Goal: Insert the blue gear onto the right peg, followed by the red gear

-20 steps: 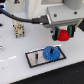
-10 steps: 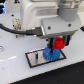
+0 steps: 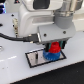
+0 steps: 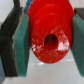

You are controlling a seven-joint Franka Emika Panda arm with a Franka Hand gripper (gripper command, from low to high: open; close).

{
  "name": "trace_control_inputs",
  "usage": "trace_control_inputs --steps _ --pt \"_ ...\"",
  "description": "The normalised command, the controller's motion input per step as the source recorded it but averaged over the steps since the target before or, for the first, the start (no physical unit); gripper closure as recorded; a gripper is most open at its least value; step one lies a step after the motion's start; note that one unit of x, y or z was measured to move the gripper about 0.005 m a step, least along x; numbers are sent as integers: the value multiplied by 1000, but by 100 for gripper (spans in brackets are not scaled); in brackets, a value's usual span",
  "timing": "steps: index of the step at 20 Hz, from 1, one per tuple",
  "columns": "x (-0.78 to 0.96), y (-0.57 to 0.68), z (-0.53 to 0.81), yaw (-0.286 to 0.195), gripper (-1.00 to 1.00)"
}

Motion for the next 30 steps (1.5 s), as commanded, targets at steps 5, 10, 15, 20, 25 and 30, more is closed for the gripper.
trace_control_inputs --steps 5,10,15,20,25,30 --pt "5 37 125 0 100" --pt "29 13 125 0 100" --pt "167 4 -56 0 100" --pt "132 -28 -111 0 100" --pt "73 19 0 0 100" --pt "0 73 309 0 100"
